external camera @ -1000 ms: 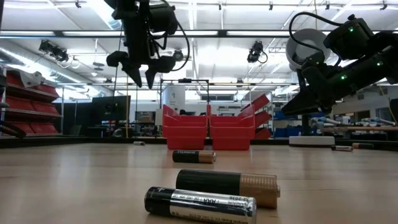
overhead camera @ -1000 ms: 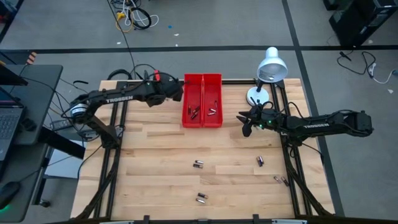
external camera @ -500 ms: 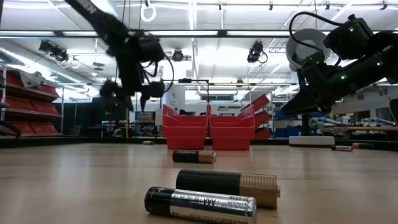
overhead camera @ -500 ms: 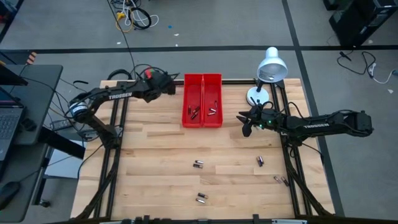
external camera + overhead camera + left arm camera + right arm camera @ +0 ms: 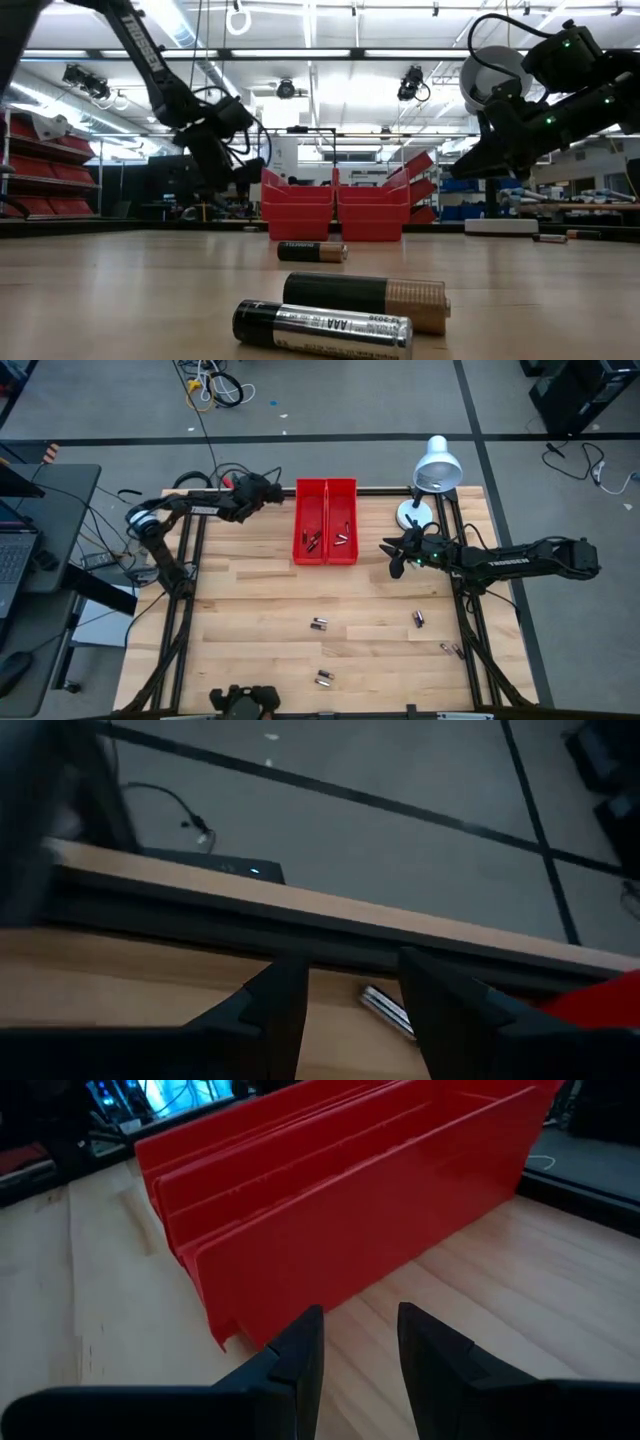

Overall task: Sort batteries
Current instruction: Put the silver battery into the right red bin

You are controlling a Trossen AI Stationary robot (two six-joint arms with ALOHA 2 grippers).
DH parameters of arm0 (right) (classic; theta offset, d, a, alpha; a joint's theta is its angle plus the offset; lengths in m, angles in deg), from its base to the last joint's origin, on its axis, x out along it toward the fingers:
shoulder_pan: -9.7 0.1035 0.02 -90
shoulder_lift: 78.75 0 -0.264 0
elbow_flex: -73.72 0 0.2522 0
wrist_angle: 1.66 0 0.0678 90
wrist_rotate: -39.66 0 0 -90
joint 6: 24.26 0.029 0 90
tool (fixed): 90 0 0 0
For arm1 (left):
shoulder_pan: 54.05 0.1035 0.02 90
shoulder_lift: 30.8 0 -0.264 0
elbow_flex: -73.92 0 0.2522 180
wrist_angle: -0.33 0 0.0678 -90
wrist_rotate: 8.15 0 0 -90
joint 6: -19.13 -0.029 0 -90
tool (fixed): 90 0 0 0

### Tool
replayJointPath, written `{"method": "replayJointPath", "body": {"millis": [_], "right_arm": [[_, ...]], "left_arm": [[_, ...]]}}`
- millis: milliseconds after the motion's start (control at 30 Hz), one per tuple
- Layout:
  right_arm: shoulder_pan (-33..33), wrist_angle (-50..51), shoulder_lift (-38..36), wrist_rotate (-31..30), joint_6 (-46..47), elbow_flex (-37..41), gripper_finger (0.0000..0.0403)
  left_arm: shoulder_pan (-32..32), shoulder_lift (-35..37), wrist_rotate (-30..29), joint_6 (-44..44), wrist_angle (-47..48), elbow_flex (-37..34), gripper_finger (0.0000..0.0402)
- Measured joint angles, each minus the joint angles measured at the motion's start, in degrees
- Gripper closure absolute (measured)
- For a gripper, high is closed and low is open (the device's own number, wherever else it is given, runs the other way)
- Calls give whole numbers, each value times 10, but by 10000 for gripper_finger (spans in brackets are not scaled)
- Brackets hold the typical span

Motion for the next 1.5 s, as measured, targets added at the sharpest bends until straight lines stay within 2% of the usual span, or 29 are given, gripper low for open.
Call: {"method": "replayJointPath", "body": {"millis": [133, 300, 600, 833, 967, 1267, 1500], "right_arm": [[0, 0, 0, 0, 16, 0, 286], [0, 13, 0, 3, 21, 0, 286], [0, 30, 0, 7, 51, 0, 286], [0, 30, 0, 9, 70, 0, 286], [0, 30, 0, 14, 81, 0, 286], [0, 31, 0, 28, 78, 0, 286], [0, 31, 0, 28, 57, 0, 286]], "left_arm": [[0, -45, 36, -67, -20, 33, 229], [0, -87, 46, -151, -18, 85, 229], [2, -100, 40, -218, 85, 133, 229], [2, -100, 37, -222, 134, 137, 229], [-4, -99, 36, -197, 142, 138, 229], [-24, -100, 43, -175, 142, 135, 229], [-26, -100, 29, -177, 185, 135, 229]]}}
